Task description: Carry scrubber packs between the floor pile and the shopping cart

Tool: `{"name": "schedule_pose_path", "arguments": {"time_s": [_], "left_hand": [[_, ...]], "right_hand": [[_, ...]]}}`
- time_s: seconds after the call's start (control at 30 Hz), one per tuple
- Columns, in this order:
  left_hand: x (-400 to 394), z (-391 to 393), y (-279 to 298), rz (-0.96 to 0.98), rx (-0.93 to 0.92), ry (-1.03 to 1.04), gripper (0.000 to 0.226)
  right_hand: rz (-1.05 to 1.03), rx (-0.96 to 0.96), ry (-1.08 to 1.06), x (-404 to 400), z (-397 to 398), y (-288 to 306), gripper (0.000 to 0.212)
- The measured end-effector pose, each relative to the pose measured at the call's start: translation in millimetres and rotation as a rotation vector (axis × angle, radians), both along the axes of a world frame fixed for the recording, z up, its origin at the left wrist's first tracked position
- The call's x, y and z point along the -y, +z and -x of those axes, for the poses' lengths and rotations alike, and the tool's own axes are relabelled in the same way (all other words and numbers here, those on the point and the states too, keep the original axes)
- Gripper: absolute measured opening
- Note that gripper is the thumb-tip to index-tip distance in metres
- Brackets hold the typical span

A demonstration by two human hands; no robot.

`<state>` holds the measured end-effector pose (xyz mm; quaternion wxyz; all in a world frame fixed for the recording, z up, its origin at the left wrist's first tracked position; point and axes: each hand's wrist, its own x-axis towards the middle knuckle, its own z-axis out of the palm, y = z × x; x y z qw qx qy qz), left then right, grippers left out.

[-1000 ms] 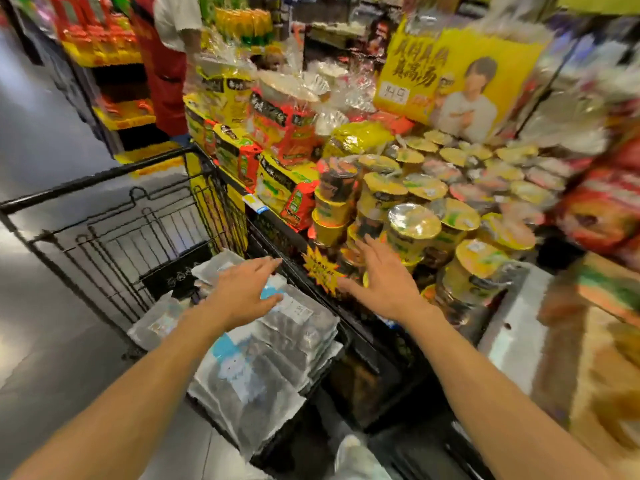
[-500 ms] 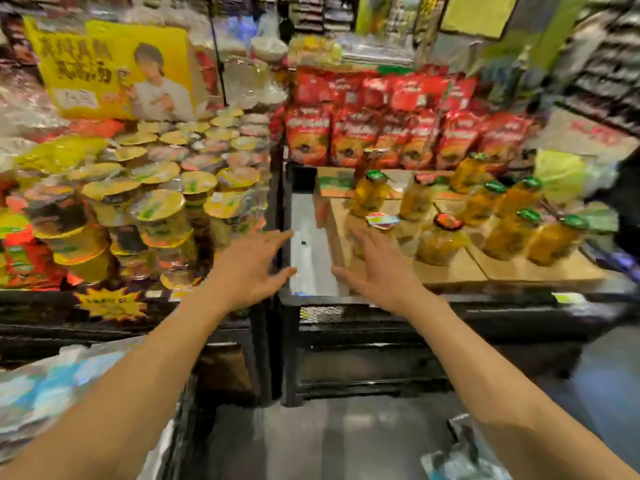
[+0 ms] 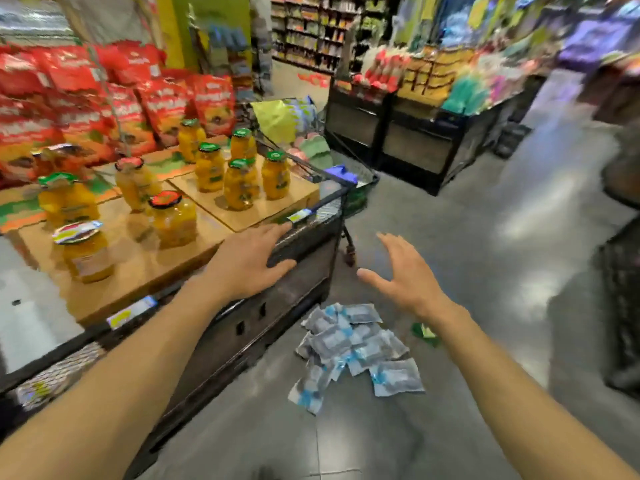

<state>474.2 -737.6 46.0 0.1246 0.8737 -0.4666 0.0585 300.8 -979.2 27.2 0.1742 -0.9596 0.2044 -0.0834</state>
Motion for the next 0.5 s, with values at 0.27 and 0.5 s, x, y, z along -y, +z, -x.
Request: {"name": "schedule_pose_path", "arguments": {"time_s": [0.27, 0.5], "left_hand": [[180.5, 9.7, -8.3, -0.017, -0.002, -0.332, 0.083], [278.8, -37.0, -33.4, -0.036, -0.007, -0.455, 0.082]], "right_hand": [[-0.014, -0.009, -0.389, 110.8, 85.0, -4.0, 0.089], [-0.033, -0.053, -0.517, 169.5, 60.6, -16.1, 0.09]]}}
